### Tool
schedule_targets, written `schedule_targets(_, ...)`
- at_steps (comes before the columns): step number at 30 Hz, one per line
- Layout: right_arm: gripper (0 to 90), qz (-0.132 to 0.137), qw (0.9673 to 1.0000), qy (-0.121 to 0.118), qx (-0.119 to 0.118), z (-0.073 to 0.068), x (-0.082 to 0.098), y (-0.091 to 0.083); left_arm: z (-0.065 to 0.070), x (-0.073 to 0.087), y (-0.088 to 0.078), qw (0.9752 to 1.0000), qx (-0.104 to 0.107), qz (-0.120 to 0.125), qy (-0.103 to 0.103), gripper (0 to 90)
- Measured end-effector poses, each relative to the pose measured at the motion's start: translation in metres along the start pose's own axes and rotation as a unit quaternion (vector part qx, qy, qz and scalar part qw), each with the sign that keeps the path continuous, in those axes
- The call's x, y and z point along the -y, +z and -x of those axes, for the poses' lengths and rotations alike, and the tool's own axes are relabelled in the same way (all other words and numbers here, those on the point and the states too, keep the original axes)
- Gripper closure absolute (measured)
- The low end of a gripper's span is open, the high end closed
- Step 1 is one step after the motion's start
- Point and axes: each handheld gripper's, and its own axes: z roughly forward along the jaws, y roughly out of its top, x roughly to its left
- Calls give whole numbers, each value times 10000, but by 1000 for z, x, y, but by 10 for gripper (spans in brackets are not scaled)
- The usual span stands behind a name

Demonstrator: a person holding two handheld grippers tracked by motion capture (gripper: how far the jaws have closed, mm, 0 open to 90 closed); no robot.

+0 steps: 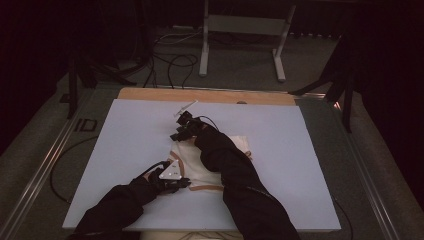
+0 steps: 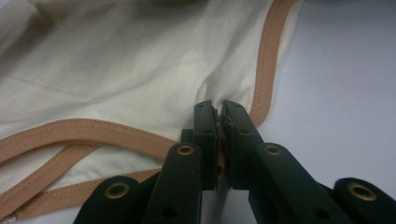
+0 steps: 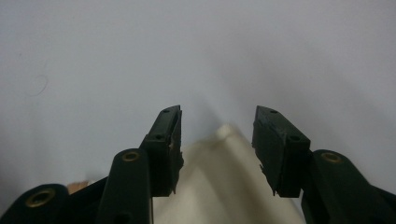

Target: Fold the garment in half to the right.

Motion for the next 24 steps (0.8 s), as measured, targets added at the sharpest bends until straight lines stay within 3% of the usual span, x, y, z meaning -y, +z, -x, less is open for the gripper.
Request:
schedule_targets(6,542,-146,9999,51,54,1,-2,11,0,0,0,10000,4,9,-6,862)
schedule_targets(11,558,-232,9996,-112,148,-3,-4,16,0,0,0,10000,3,4,12,862)
schedule_targets(24,760,-470,9976,-356,353,-8,-3,24,0,0,0,10000,14,-23,8,862)
